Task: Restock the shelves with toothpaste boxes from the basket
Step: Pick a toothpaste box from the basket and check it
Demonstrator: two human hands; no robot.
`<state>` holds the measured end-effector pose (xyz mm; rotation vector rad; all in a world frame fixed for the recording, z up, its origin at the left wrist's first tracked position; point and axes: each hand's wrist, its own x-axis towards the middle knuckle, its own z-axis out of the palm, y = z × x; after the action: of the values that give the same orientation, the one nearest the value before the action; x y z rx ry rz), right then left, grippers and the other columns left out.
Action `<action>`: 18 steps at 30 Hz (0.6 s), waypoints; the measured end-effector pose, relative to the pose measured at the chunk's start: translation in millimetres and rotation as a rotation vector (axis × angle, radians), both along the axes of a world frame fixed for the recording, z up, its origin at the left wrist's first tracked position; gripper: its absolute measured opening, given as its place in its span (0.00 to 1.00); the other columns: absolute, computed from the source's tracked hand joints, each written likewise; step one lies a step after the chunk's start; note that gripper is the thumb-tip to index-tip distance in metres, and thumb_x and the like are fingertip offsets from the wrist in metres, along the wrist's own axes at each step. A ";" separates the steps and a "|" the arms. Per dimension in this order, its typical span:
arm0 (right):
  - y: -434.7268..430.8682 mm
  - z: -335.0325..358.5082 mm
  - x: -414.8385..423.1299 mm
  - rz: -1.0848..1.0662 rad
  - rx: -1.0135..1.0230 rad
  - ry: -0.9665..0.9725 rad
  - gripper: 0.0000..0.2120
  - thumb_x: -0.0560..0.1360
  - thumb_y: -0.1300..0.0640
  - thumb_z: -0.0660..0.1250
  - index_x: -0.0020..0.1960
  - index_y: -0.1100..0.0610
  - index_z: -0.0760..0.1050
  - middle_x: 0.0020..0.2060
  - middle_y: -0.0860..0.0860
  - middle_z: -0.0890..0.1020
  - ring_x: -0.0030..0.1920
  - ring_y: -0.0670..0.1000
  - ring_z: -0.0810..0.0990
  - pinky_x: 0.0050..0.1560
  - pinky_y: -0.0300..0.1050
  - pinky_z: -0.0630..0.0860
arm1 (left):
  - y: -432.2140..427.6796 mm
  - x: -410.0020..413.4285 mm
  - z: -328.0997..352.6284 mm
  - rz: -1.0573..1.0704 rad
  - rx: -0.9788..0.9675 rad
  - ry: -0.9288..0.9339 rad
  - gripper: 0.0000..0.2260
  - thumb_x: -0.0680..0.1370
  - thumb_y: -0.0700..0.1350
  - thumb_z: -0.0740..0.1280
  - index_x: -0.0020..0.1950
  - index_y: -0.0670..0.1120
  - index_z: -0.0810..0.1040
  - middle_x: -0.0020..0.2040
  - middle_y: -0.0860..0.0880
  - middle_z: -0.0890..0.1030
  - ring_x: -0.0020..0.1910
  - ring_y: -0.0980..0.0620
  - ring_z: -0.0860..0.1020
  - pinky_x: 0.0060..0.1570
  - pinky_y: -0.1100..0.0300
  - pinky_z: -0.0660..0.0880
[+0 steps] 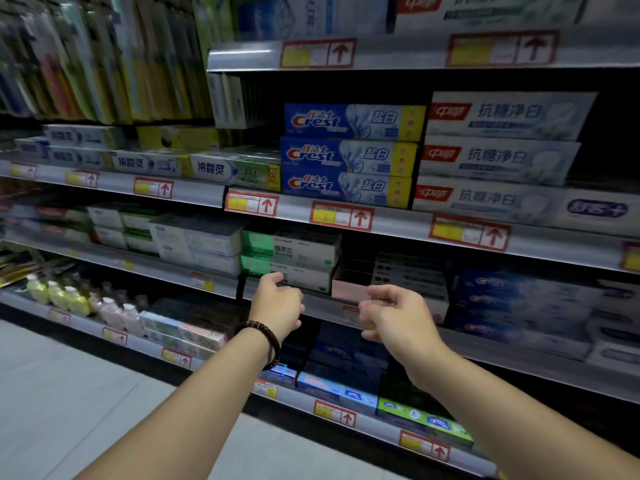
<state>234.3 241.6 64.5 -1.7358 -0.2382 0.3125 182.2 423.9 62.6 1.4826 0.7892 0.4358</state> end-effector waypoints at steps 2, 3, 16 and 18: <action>-13.0 3.9 -9.9 -0.003 0.020 0.014 0.16 0.82 0.64 0.68 0.68 0.55 0.78 0.54 0.53 0.85 0.53 0.51 0.85 0.42 0.41 0.83 | -16.0 -9.1 6.1 -0.003 -0.011 -0.008 0.26 0.83 0.36 0.62 0.81 0.48 0.64 0.49 0.47 0.78 0.46 0.47 0.79 0.49 0.49 0.81; -19.4 6.2 -15.3 -0.004 0.022 0.015 0.15 0.82 0.64 0.69 0.67 0.54 0.78 0.54 0.53 0.85 0.53 0.51 0.85 0.43 0.41 0.84 | -24.5 -13.5 9.9 -0.010 -0.013 -0.013 0.26 0.83 0.36 0.62 0.81 0.48 0.63 0.49 0.47 0.78 0.45 0.47 0.79 0.48 0.49 0.80; -109.3 23.3 -83.7 -0.031 0.040 -0.014 0.12 0.81 0.62 0.70 0.62 0.50 0.80 0.52 0.53 0.86 0.54 0.51 0.85 0.44 0.44 0.83 | -120.3 -74.9 40.6 -0.162 -0.001 0.012 0.25 0.83 0.39 0.66 0.79 0.47 0.64 0.50 0.46 0.79 0.43 0.49 0.78 0.40 0.55 0.77; -124.0 25.5 -91.7 -0.034 0.039 -0.019 0.12 0.81 0.62 0.70 0.62 0.49 0.80 0.51 0.53 0.86 0.54 0.51 0.85 0.45 0.44 0.82 | -133.8 -83.4 43.1 -0.184 -0.012 0.012 0.25 0.83 0.38 0.66 0.79 0.48 0.65 0.49 0.45 0.80 0.43 0.48 0.77 0.39 0.55 0.76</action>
<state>142.6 117.6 90.0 -1.7029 -0.2263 0.2649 98.7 290.2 105.7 1.5327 0.6568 0.2840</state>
